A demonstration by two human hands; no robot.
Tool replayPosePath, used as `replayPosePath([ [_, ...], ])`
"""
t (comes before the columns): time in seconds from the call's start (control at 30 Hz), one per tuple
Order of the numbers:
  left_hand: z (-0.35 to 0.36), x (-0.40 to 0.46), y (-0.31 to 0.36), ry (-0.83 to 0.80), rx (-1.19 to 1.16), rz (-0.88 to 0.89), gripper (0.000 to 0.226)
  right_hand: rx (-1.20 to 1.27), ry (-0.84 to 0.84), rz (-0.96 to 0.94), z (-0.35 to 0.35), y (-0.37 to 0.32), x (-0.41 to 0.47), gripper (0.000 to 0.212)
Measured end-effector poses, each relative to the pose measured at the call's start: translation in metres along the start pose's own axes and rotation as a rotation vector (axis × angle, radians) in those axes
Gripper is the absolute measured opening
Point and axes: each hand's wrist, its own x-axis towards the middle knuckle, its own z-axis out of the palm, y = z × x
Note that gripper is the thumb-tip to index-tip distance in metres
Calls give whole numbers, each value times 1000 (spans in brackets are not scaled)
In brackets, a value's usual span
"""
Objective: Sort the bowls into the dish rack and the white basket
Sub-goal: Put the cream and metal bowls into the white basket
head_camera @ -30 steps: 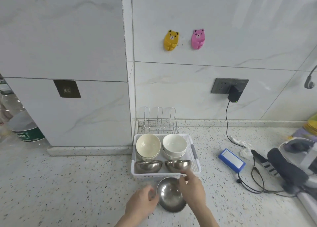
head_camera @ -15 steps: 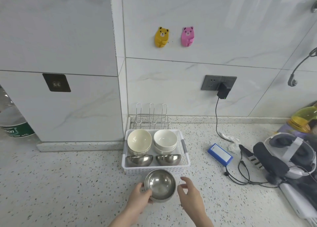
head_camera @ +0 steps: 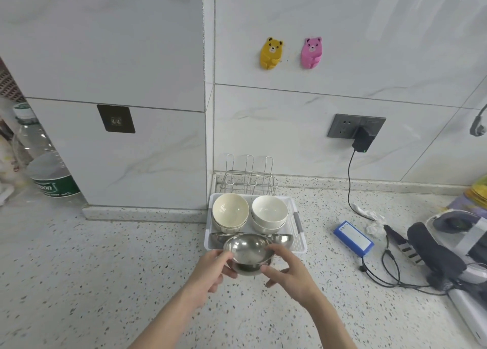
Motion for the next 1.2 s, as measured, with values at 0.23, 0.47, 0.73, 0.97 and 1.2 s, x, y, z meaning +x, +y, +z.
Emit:
replayPosePath([
  [0.23,-16,0,16,106,81,84,43,39,49,-41,7,-17,25,26],
  [0.47,-25,7,37,104,90,299,25,65,55,-84,4,-37,56,25],
  [0.73,-33,32,65,93,158,296,31,-34,186,-18,-3,-53,93,49],
  [0.97,-35,58,76,140,203,241,25,-125,180,79,3,-50,133,73],
  [1.2,-43,81,59,128,293,177,39,-187,96,135,7,-41,148,77],
])
